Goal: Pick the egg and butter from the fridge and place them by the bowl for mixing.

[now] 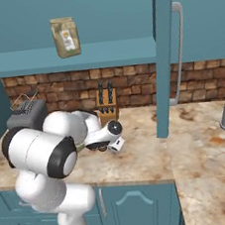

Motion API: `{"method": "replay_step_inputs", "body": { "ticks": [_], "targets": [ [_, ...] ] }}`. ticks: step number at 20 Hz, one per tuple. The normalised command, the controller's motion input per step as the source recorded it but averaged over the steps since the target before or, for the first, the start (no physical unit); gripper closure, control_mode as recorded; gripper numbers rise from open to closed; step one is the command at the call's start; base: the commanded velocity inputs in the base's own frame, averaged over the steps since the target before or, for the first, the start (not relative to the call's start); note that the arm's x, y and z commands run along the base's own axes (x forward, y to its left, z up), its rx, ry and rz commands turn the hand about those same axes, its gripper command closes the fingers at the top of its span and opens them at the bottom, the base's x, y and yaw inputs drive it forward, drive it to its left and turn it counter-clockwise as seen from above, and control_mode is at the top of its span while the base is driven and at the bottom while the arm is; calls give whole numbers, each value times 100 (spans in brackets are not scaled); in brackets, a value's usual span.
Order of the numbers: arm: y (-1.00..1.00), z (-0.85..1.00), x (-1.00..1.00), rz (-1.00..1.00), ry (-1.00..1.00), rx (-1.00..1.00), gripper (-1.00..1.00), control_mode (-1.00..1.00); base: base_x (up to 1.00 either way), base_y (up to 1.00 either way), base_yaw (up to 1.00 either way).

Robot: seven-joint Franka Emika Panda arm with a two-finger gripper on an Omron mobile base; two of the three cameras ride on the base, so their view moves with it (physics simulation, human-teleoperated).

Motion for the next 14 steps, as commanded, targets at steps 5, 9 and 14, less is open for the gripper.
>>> {"method": "replay_step_inputs", "body": {
  "ticks": [5,9,14],
  "targets": [
    [-5,44,-27,-1,-1,-7,-100,-100,0,0,0],
    [0,54,-35,-5,-2,-17,-100,-100,0,0,0],
    [1,47,-51,-9,-3,-16,-100,-100,0,0,0]
  ]
}}
